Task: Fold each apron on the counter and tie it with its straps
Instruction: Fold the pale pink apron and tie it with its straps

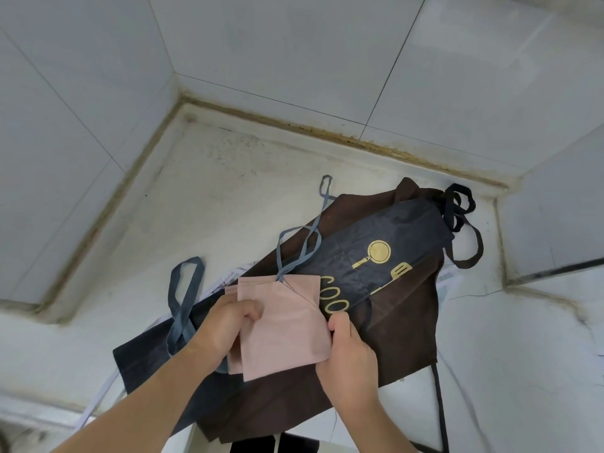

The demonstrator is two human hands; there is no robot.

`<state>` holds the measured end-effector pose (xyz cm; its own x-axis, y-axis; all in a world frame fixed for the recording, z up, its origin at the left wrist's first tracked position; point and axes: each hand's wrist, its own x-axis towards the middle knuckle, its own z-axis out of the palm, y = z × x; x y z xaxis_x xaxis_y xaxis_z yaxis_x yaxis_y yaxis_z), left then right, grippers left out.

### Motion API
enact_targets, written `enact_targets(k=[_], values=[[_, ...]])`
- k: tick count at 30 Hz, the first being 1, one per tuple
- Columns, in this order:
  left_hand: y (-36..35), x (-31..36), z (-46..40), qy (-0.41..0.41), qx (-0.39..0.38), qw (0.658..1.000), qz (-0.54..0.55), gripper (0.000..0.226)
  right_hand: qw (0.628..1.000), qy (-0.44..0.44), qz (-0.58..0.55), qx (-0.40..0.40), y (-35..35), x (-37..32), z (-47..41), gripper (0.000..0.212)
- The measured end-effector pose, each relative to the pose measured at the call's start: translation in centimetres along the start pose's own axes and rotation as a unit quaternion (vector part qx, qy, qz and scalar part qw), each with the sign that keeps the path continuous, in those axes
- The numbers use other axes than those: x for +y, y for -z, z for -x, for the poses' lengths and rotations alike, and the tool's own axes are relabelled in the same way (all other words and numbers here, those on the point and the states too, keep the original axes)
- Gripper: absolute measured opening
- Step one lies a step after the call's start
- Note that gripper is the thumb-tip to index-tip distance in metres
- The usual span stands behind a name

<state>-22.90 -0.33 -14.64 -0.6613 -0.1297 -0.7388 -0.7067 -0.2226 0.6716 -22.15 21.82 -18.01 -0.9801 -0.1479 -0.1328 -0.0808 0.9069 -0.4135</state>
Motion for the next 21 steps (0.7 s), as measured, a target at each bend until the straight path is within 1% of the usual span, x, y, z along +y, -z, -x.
enact_targets(k=[2,3,5,7,9,11,12,13,14,15,16,17,18,19,20,21], values=[[0.4,-0.1,-0.1,0.010,0.012,1.000,0.021,0.056,1.000,0.008,0.004,-0.006,-0.2,0.0,0.0,0.065],[0.5,-0.2,0.0,0.007,0.016,0.999,0.043,0.059,1.000,0.012,0.006,-0.008,-0.3,0.1,0.1,0.065],[0.1,0.0,0.4,0.016,0.004,0.996,0.092,0.052,1.000,0.012,0.001,0.000,-0.3,-0.1,0.4,0.063],[-0.4,0.2,0.4,0.019,-0.059,0.985,0.162,0.044,1.000,0.008,-0.001,0.020,0.2,-0.2,0.6,0.054],[-1.3,1.1,0.8,0.021,-0.145,0.965,0.216,0.036,0.999,-0.002,-0.016,0.036,0.9,-0.1,0.8,0.044],[-2.7,1.2,0.9,0.004,-0.222,0.954,0.202,0.029,0.999,-0.023,-0.029,0.037,1.4,0.1,1.2,0.032],[-3.5,0.8,0.5,0.000,-0.241,0.956,0.167,0.030,0.996,-0.051,-0.060,0.030,1.7,0.2,1.5,0.022],[-4.5,0.2,0.3,-0.008,-0.249,0.962,0.109,0.033,0.985,-0.100,-0.135,0.023,1.9,0.3,1.7,0.010],[-5.6,-0.3,0.0,-0.030,-0.241,0.970,0.013,0.034,0.955,-0.176,-0.237,0.019,2.0,0.4,1.7,0.008],[-6.5,-0.9,-0.3,-0.062,-0.213,0.969,-0.107,0.033,0.905,-0.266,-0.330,0.015,2.1,0.7,1.6,0.019],[-7.5,-1.6,-0.5,-0.106,-0.184,0.947,-0.240,0.031,0.850,-0.333,-0.407,0.014,2.3,1.2,1.6,0.020],[-8.2,-2.2,-0.7,-0.156,-0.152,0.905,-0.366,0.032,0.811,-0.368,-0.454,0.020,2.3,1.8,1.6,0.017],[-8.9,-2.6,-0.6,-0.200,-0.121,0.857,-0.460,0.034,0.787,-0.389,-0.478,0.024,2.2,2.5,1.5,0.015],[-9.5,-3.0,-0.6,-0.230,-0.097,0.817,-0.521,0.037,0.771,-0.400,-0.495,0.031,2.3,3.1,1.3,0.016],[-10.1,-3.5,-0.8,-0.245,-0.080,0.785,-0.563,0.040,0.758,-0.406,-0.509,0.041,2.3,3.7,1.1,0.017],[-10.6,-3.8,-0.9,-0.253,-0.060,0.762,-0.593,0.042,0.754,-0.405,-0.515,0.048,2.6,4.0,1.0,0.018]])
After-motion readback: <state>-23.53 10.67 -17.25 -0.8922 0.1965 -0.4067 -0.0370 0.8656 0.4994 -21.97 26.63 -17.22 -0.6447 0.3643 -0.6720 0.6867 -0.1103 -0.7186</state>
